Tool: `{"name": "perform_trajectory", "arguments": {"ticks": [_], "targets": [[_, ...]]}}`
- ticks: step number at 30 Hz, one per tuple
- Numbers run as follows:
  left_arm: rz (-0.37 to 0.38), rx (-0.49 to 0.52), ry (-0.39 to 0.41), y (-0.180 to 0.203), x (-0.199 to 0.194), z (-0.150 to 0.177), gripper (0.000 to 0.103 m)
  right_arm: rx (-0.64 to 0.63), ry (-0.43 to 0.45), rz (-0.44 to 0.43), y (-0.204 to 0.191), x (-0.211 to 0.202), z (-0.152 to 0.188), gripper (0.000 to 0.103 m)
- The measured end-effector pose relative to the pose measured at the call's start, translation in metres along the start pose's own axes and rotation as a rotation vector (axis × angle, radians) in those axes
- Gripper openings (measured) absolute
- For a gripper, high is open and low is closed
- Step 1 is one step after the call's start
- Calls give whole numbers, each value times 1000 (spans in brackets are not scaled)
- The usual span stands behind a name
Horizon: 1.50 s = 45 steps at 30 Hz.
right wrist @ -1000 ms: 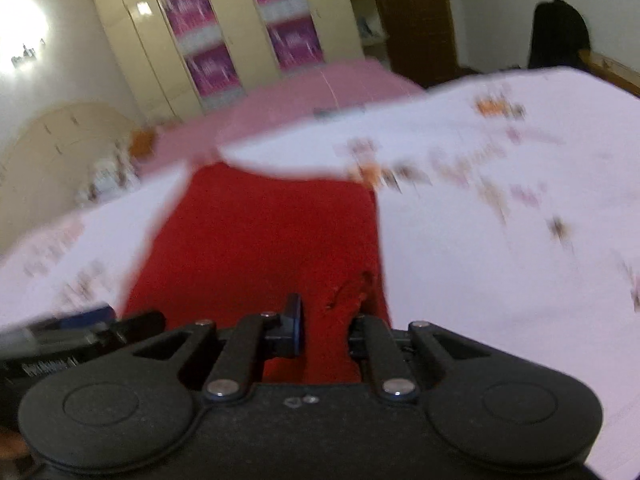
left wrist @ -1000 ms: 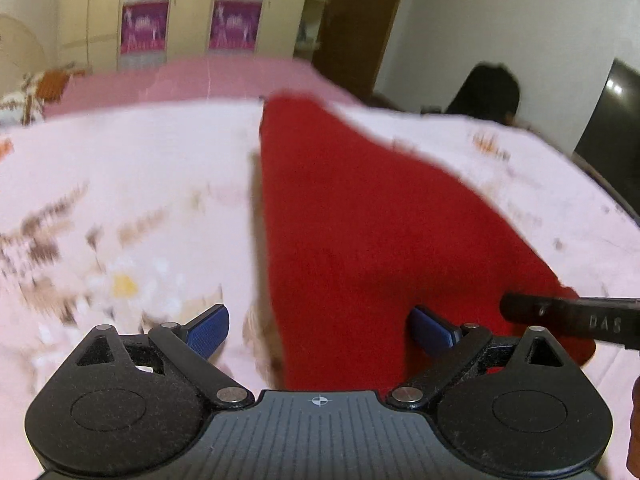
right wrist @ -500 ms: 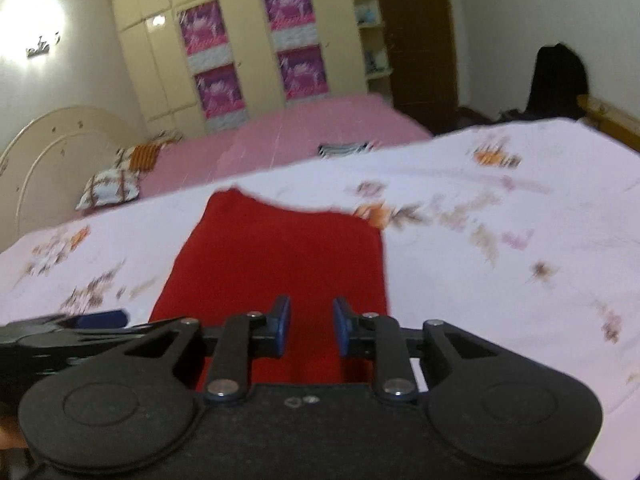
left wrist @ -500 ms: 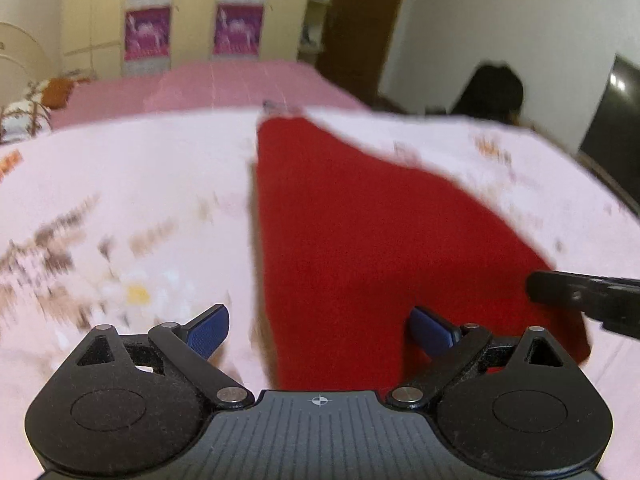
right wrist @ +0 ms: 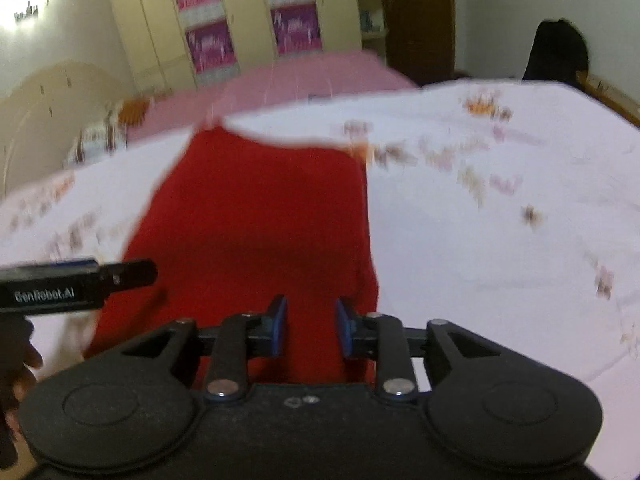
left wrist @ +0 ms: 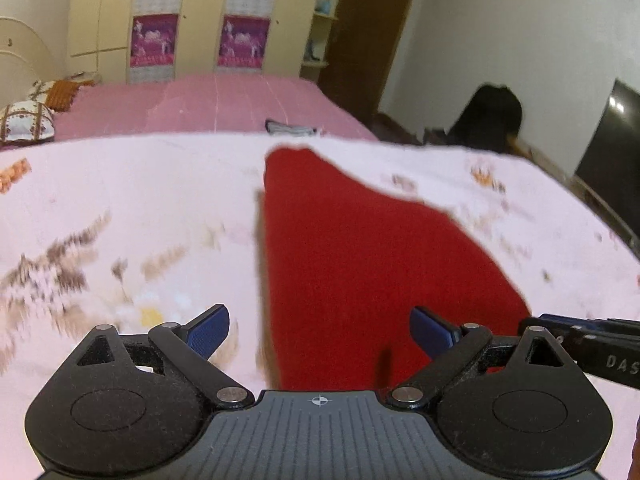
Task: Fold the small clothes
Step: 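Hold the sweater edge with the right gripper while the left gripper stays open, then open the right gripper and release the red sweater edge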
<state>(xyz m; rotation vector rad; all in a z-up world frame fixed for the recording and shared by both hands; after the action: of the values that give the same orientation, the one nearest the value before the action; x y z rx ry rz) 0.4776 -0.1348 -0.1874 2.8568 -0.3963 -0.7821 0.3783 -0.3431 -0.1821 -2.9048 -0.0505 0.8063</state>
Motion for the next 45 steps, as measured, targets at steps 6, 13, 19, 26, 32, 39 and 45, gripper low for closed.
{"name": "perform_trajectory", "arguments": {"ticks": [6,13,19,26,32,39,45], "targets": [[-30,-25,-6,-3,32,-23,96,-14,62,23,-8,32,-40,23],[-64,-6,-107,-2,84,0,96,-60,26,60,-10,81,-38,23],[-26,-48,-124,-3,92,9,96,-40,-51,55,10,99,-13,28],[-29,-24,-68,3,95,-23,96,-22,20,24,5,96,-45,29],[-67,-39,-73,-2,125,-37,96,4,57,42,8,126,-71,29],[-103,-30,-106,-5,159,-30,96,-21,8,77,16,162,-61,30],[-102,-29,-105,-4,167,-21,96,-31,-19,110,30,176,-36,32]]}}
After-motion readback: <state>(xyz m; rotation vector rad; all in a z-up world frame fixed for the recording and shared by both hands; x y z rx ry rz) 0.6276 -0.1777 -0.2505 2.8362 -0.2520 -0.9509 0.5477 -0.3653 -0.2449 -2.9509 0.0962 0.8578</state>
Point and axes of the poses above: each gripper's, at about its wrist camera, not at the fingertips, and x roughly the way its jaws point, y to its right, z to its underside, the point moved 8 cm from there along x, roughly the way its jaws point, and after that the axes turned 12 degrees about y, right-handed, at the moved point
